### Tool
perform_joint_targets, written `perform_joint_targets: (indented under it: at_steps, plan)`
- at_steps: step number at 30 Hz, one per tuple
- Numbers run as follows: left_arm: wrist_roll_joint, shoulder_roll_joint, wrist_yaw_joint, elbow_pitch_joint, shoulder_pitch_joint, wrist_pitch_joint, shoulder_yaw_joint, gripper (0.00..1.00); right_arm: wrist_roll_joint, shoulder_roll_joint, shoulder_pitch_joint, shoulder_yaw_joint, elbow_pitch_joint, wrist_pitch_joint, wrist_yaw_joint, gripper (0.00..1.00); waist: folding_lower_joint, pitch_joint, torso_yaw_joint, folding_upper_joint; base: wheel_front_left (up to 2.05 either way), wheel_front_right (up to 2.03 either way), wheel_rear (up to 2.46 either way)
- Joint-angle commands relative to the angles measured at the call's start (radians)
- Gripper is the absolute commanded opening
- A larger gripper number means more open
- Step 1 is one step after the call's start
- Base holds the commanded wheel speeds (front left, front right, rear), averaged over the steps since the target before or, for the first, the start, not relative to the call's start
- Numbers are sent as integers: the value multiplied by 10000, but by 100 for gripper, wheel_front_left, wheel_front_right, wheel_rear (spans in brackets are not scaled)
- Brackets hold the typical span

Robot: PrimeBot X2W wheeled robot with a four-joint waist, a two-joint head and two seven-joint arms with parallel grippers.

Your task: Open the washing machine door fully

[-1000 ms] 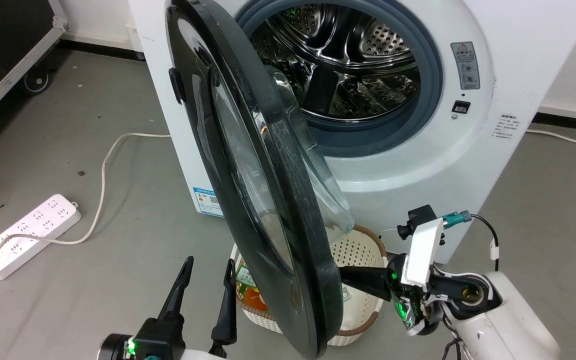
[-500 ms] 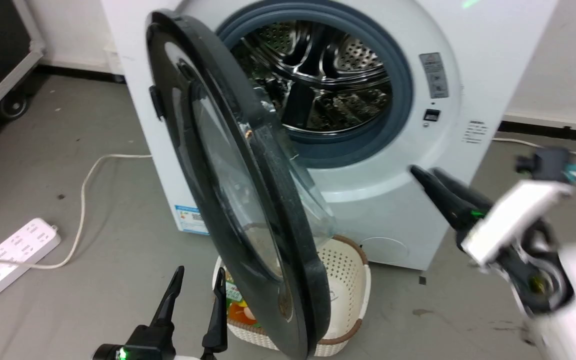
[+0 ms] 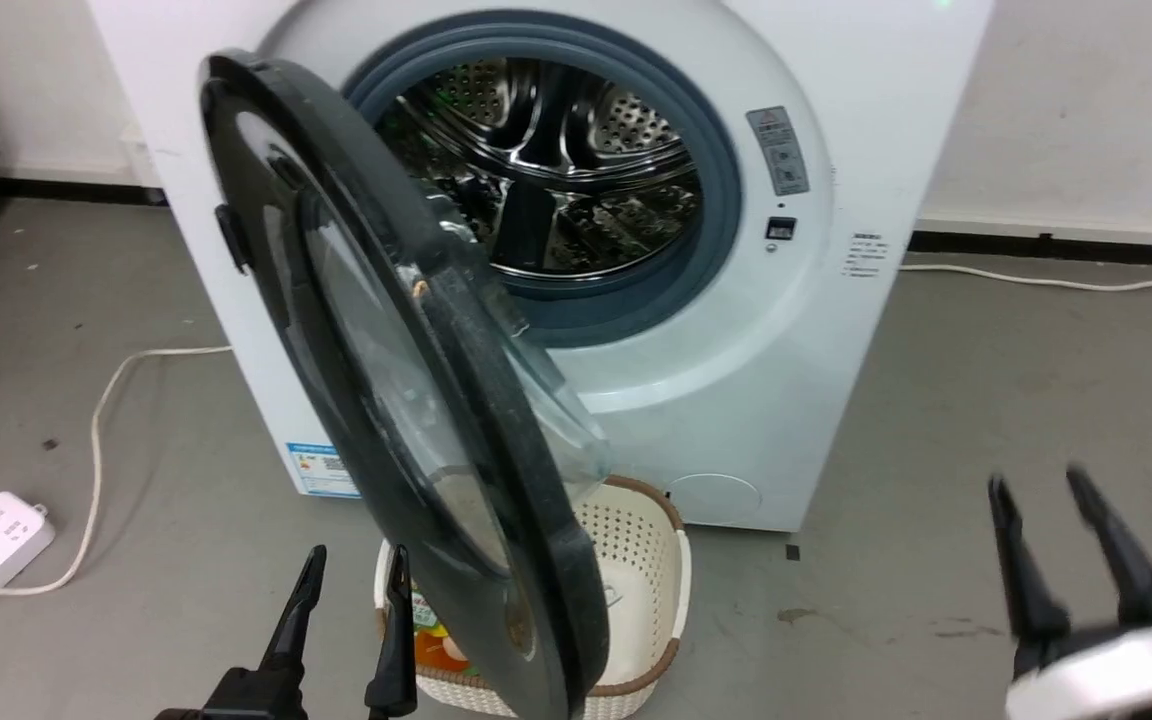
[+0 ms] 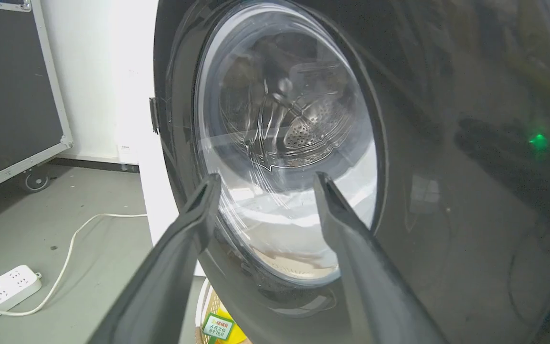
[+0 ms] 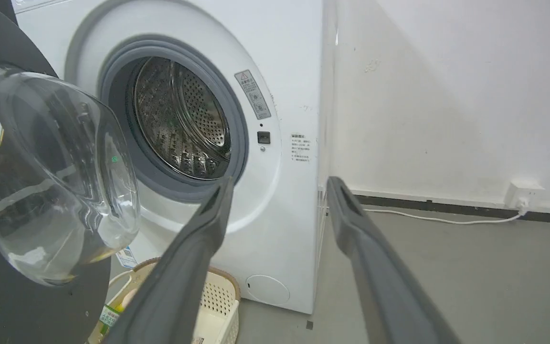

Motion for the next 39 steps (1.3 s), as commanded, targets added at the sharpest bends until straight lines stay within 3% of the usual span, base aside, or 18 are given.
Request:
perform_joint_targets:
  at_steps: [1, 8, 19, 20, 21, 25, 34, 39]
  plan:
    - [48, 12, -131, -26, 211, -53, 85, 100, -872, 742, 708, -353, -165, -335, 10, 100, 0, 20, -151, 0, 0, 0, 0]
    - [68, 12, -398, 105, 324, -53, 143, 100, -1963, 1634, 1606, -492, -168, -722, 10, 100, 0, 99, -245, 0, 0, 0, 0]
    - [48, 12, -942, 467, 322, -53, -205, 100, -2246, 1869, 1736, -715, 229, -838, 10, 100, 0, 110, -183, 0, 0, 0, 0]
    - [37, 12, -989, 486, 315, -53, -227, 14, -2201, 1870, 1710, -734, 250, -840, 10, 100, 0, 102, -173, 0, 0, 0, 0]
    - [10, 12, -1039, 463, 303, -53, -251, 0, -2154, 1871, 1686, -746, 267, -842, 10, 100, 0, 95, -162, 0, 0, 0, 0]
    - [-116, 12, -987, -100, 182, -53, -99, 0, -2031, 1874, 1621, -789, 277, -847, 10, 100, 0, 72, -108, 0, 0, 0, 0]
    - [-636, 12, 85, -3046, -855, -53, 318, 0, -1912, 1875, 1609, -791, 267, -849, 10, 100, 0, 35, -65, 0, 0, 0, 0]
    - [-509, 12, 379, -4433, -1741, -53, -70, 0, -1836, 1875, 1537, -767, 350, -850, 10, 100, 0, -1, -124, 0, 0, 0, 0]
